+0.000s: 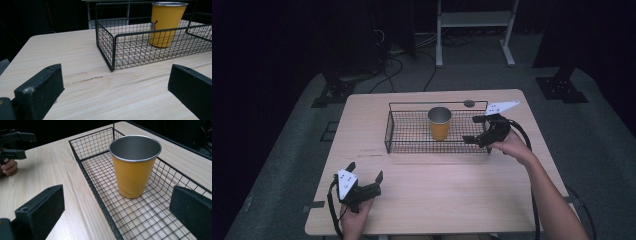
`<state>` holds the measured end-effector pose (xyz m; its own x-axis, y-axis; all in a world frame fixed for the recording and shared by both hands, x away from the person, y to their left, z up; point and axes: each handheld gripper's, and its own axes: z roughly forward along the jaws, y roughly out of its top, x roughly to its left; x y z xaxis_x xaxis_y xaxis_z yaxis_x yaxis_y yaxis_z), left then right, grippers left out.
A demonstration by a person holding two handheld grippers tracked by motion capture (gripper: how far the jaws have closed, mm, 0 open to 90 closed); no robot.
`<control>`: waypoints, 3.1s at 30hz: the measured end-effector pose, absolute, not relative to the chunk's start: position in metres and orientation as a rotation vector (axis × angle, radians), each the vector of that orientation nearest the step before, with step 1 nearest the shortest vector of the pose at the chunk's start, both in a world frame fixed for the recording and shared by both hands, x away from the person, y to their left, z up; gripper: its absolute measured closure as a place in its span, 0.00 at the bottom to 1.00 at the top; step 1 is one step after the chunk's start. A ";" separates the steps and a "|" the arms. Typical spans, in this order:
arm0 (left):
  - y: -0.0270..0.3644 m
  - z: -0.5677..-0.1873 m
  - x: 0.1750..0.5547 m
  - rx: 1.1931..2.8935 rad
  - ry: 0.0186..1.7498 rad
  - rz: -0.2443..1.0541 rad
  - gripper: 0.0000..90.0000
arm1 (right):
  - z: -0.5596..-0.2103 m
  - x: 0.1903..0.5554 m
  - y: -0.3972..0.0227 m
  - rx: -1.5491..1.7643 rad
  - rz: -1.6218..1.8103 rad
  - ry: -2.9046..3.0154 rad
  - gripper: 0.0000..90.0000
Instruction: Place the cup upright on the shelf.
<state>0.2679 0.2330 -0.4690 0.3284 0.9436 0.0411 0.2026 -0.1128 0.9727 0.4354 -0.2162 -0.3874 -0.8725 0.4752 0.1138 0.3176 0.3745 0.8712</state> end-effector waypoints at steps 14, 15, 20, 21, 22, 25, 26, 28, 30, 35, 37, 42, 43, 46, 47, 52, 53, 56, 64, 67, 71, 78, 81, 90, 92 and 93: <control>0.233 -0.469 0.268 1.564 1.075 0.904 0.00 | -0.394 0.419 -0.225 0.723 1.515 2.466 0.00; 0.233 -0.469 0.268 1.564 1.075 0.904 0.00 | -0.394 0.418 -0.226 0.726 1.514 2.469 0.00; 0.233 -0.469 0.268 1.565 1.075 0.903 0.00 | -0.397 0.411 -0.228 0.726 1.515 2.466 0.00; 0.233 -0.469 0.268 1.564 1.075 0.903 0.00 | -0.398 0.410 -0.228 0.724 1.514 2.467 0.00; 0.233 -0.469 0.268 1.565 1.075 0.903 0.00 | -0.399 0.409 -0.229 0.726 1.515 2.467 0.00; 0.232 -0.469 0.268 1.565 1.075 0.905 0.00 | -0.401 0.405 -0.231 0.728 1.514 2.469 0.00; 0.232 -0.469 0.268 1.566 1.075 0.905 0.00 | -0.401 0.404 -0.231 0.730 1.520 2.467 0.00; 0.232 -0.469 0.268 1.566 1.074 0.905 0.00 | -0.402 0.402 -0.233 0.730 1.515 2.468 0.00; 0.232 -0.469 0.268 1.566 1.075 0.905 0.00 | -0.404 0.400 -0.235 0.736 1.516 2.465 0.00; 0.232 -0.469 0.268 1.566 1.074 0.907 0.00 | -0.405 0.394 -0.239 0.732 1.530 2.455 0.00; 0.232 -0.469 0.268 1.568 1.074 0.908 0.00 | -0.406 0.391 -0.241 0.733 1.530 2.455 0.00; 0.232 -0.469 0.268 1.570 1.073 0.909 0.00 | -0.409 0.385 -0.243 0.733 1.522 2.468 0.00; 0.232 -0.469 0.268 1.569 1.073 0.910 0.00 | -0.410 0.383 -0.244 0.726 1.524 2.459 0.00; 0.232 -0.469 0.268 1.570 1.074 0.909 0.00 | -0.412 0.378 -0.246 0.727 1.538 2.452 0.00; 0.232 -0.469 0.268 1.569 1.075 0.908 0.00 | -0.413 0.376 -0.247 0.727 1.540 2.453 0.00; 0.232 -0.469 0.268 1.569 1.073 0.910 0.00 | -0.418 0.368 -0.250 0.733 1.543 2.453 0.00; 0.232 -0.469 0.268 1.569 1.073 0.911 0.00 | -0.419 0.366 -0.250 0.733 1.547 2.450 0.00; 0.232 -0.469 0.268 1.569 1.073 0.911 0.00 | -0.422 0.363 -0.252 0.736 1.538 2.454 0.00; 0.232 -0.469 0.268 1.569 1.072 0.911 0.00 | -0.429 0.355 -0.254 0.753 1.552 2.448 0.00; 0.232 -0.469 0.268 1.569 1.071 0.911 0.00 | -0.431 0.352 -0.254 0.753 1.554 2.451 0.00; 0.232 -0.469 0.268 1.569 1.073 0.910 0.00 | -0.435 0.348 -0.256 0.758 1.557 2.449 0.00; 0.232 -0.469 0.268 1.567 1.077 0.911 0.00 | -0.440 0.341 -0.259 0.765 1.560 2.441 0.00; 0.232 -0.469 0.268 1.567 1.077 0.908 0.00 | -0.441 0.337 -0.260 0.768 1.569 2.431 0.00; 0.232 -0.469 0.268 1.568 1.074 0.910 0.00 | -0.446 0.324 -0.266 0.775 1.579 2.404 0.00; 0.232 -0.469 0.268 1.568 1.074 0.913 0.00 | -0.448 0.321 -0.268 0.781 1.584 2.395 0.00; 0.232 -0.469 0.267 1.568 1.073 0.914 0.00 | -0.449 0.319 -0.269 0.783 1.586 2.388 0.00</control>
<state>0.2675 0.2319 -0.4692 0.3244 0.9446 0.0501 0.2001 -0.1203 0.9724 0.3186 -0.2695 -0.4489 -0.8480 0.5103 0.1434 0.3302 0.2968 0.8960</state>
